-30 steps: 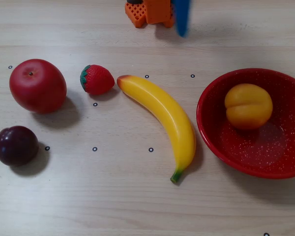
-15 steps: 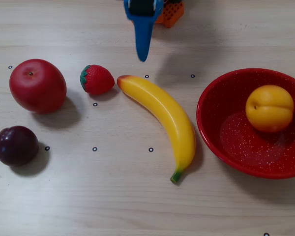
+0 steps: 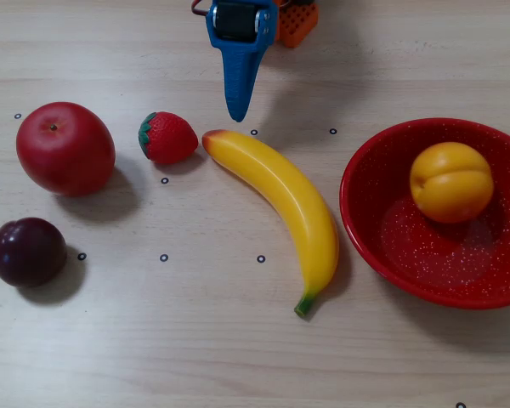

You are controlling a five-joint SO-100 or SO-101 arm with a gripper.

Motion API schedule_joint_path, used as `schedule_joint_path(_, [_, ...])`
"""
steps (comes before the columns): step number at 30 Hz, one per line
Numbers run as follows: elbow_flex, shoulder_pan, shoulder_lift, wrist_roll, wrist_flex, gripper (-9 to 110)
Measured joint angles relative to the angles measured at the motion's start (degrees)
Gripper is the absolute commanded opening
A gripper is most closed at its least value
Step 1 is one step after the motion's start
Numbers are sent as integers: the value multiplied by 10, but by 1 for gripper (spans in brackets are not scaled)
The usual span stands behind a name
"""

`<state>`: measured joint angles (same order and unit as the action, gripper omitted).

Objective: Put the peach in the red bowl.

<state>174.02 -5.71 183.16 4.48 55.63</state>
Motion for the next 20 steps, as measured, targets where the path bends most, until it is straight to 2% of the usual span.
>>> schedule_joint_path(5, [0, 12, -1, 29, 0, 0])
schedule_joint_path(20, [0, 9, -2, 29, 0, 0])
